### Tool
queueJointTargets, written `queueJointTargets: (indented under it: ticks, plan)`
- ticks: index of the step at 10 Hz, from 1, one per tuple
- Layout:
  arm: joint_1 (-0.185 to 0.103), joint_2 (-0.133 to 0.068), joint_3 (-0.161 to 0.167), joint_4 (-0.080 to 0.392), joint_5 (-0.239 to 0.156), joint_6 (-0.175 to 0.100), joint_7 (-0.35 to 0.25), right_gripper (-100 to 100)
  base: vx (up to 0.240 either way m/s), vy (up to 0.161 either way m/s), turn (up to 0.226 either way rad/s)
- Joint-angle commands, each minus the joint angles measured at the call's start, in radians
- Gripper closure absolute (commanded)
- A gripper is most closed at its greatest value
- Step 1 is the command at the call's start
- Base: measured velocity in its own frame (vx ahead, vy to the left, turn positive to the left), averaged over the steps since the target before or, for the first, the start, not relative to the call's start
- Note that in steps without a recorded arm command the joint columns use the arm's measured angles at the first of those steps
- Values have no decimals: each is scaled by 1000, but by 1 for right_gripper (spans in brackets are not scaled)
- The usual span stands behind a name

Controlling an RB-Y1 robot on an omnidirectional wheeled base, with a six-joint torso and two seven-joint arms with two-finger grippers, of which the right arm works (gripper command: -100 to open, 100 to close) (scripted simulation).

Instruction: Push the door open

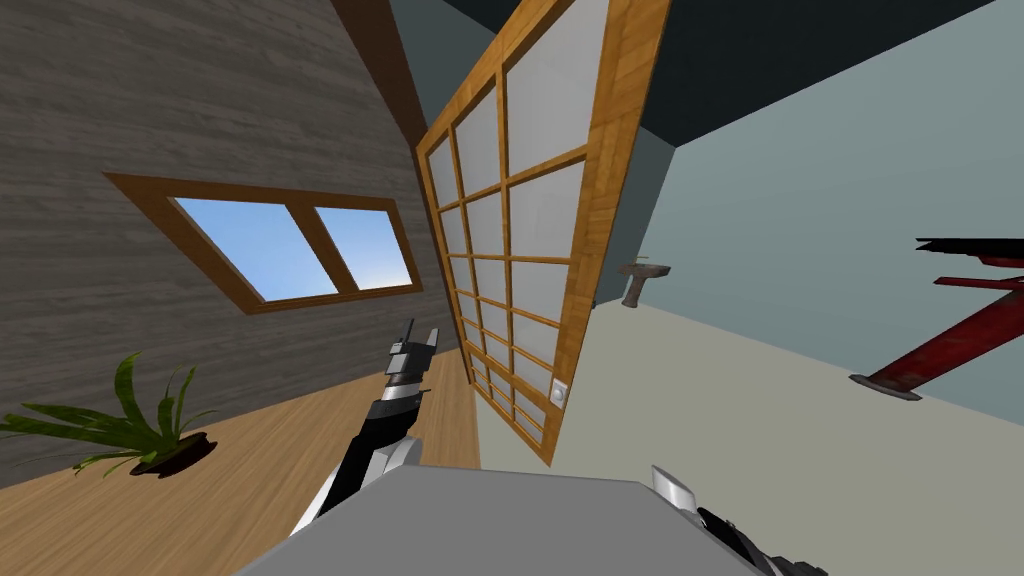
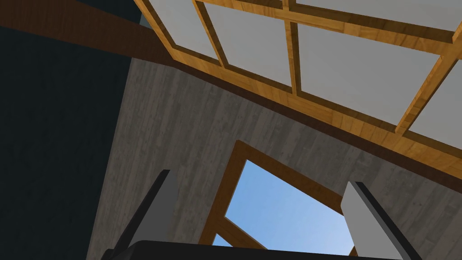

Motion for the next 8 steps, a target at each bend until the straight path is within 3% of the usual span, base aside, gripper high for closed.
queueJointTargets:
  ticks: [1, 3, 5, 6, 7, 8]
  plan:
    - [-3, -28, -14, 49, -8, -27, -13, 100, 7, -120, -27]
    - [-8, -27, -39, 52, -28, -47, -7, 100, 14, -153, 10]
    - [-8, -27, -39, 52, -28, -47, -7, 100, 7, -91, -14]
    - [-13, -39, -37, 72, -26, -54, -18, 100, 2, -25, -4]
    - [-8, -45, -60, 70, -44, -66, -12, 100, -22, -94, 37]
    - [-8, -45, -60, 70, -44, -66, -12, 100, -23, -153, 26]
